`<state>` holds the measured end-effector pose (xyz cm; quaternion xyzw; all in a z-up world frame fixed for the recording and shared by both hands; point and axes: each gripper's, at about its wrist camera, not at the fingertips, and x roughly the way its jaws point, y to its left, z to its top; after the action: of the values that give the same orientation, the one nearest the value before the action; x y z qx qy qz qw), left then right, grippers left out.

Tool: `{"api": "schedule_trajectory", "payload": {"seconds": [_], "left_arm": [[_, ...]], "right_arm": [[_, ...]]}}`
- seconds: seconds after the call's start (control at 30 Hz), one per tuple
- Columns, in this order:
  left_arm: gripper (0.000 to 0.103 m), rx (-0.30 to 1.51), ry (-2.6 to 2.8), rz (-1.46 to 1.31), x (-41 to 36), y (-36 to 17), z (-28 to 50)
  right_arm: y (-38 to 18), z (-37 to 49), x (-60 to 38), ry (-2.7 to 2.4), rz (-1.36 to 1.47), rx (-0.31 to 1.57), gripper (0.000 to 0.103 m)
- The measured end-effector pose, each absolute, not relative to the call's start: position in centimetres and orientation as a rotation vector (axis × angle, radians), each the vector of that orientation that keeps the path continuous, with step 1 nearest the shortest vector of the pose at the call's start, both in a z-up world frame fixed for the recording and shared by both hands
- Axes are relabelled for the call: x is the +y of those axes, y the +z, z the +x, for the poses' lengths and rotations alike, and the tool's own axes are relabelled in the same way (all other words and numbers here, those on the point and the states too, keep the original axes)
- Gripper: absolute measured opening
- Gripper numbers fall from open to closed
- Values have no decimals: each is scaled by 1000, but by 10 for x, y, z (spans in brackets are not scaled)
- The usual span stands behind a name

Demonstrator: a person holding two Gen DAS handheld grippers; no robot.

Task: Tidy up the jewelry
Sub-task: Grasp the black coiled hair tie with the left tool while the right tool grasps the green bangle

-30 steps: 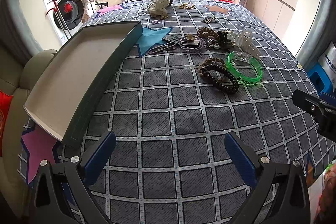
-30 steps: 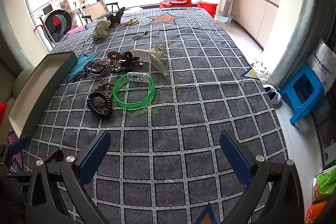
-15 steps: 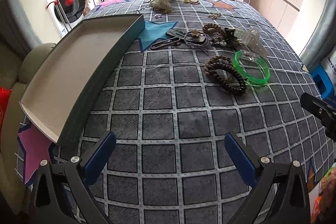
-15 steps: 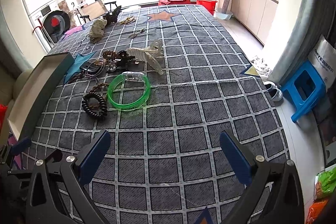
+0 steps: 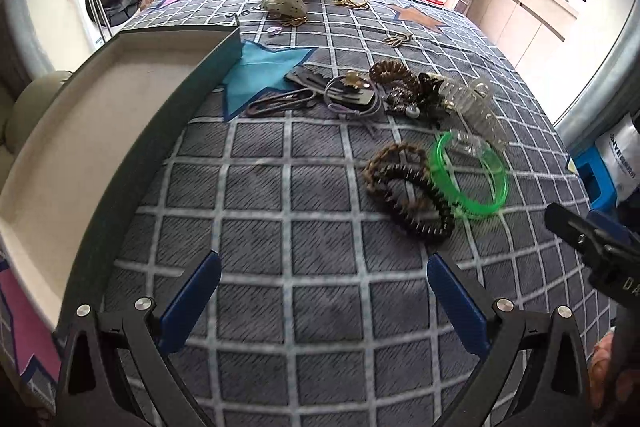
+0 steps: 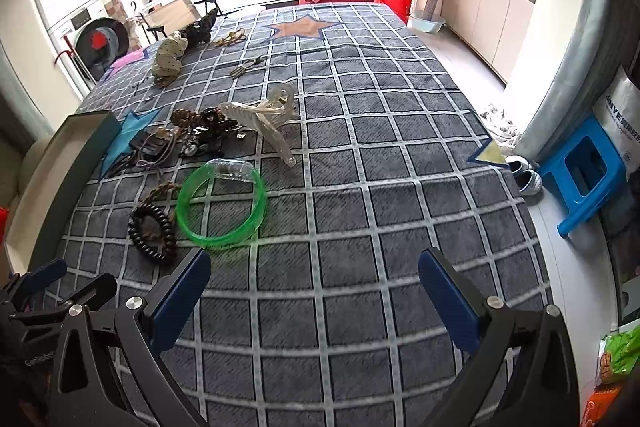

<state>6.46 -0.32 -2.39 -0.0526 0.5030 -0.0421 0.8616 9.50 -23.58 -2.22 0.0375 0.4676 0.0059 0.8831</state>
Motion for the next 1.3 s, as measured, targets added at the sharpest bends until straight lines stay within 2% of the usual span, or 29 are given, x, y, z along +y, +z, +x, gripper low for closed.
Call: {"api": "schedule_trajectory", "payload": {"seconds": [0.37, 0.87, 1.0, 1.13, 1.23, 1.3], "left_arm": [[103, 1055, -74, -98, -9, -38, 96], [103, 1058, -56, -23, -4, -45, 106], [84, 1043, -91, -18, -7, -40, 103], [72, 1044, -142, -37, -13, -36, 101], [62, 1043, -174, -46, -17, -34, 99], [49, 1044, -197, -46, -20, -33, 98]], "right_arm": [[-46, 138, -240, 57, 132, 1047, 103], [-62, 153, -237, 0, -33, 1075, 102], [-58, 147, -230, 27, -58, 1050, 90], [-55, 145, -223, 50, -69, 1041, 78], [-55, 144, -221, 62, -63, 1037, 72], [-54, 143, -219, 76, -66, 1032, 67]]}}
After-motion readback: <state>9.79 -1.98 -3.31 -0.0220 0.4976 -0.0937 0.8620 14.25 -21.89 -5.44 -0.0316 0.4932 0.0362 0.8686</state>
